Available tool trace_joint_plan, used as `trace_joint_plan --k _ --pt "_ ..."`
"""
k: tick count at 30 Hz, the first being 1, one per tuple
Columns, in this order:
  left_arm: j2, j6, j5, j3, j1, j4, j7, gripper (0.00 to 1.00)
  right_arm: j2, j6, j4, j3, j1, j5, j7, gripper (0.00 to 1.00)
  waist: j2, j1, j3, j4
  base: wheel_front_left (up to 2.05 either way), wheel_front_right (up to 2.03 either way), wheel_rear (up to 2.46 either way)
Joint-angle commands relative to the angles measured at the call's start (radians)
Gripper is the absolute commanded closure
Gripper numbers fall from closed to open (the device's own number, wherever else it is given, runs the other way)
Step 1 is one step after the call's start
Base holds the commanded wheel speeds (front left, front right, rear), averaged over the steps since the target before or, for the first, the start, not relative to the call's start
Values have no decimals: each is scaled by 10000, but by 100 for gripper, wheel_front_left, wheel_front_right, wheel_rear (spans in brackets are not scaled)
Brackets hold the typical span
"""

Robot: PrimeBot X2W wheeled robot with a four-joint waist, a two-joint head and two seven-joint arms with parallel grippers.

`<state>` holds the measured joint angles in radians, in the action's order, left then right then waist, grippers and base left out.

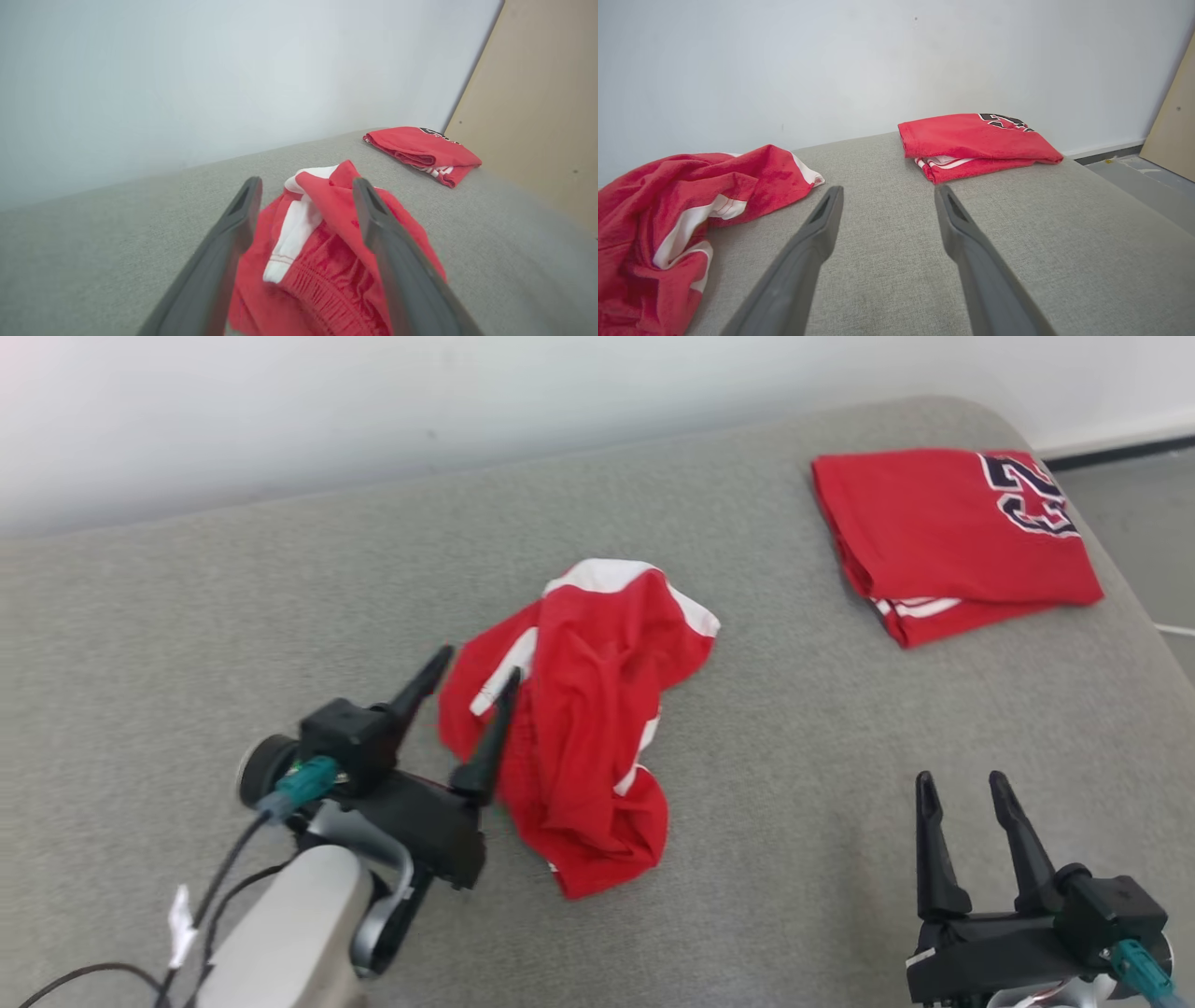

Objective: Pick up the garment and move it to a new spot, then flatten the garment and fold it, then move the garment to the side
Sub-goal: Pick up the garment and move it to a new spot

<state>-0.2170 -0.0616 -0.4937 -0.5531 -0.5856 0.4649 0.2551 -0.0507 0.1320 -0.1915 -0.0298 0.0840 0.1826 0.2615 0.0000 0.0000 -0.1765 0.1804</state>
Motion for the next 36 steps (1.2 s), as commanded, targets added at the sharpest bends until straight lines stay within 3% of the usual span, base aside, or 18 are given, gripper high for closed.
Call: trace_joint_plan --k 1,9,17,24,36 --pt "-144 81 59 151 233 -91 59 0 5 -29 71 28 -121 -58 47 0 0 0 421 -441 0 0 0" --pt "-679 619 610 1896 1546 -1794 90 0 5 -29 386 76 -442 -236 -83 0 0 0 990 -1187 0 0 0" --pt "-900 841 1165 3574 3685 -3152 88 0 3 -29 703 198 -758 -416 -345 0 0 0 1448 -1658 0 0 0" --pt "-480 712 1508 4645 5182 -3802 89 0 3 -29 1003 214 -1060 -426 -563 0 0 0 1749 -1995 0 0 0" --pt "355 273 2154 5448 6180 -3976 90 0 3 -29 1086 283 -1367 -274 -663 0 0 0 1851 -2355 0 0 0"
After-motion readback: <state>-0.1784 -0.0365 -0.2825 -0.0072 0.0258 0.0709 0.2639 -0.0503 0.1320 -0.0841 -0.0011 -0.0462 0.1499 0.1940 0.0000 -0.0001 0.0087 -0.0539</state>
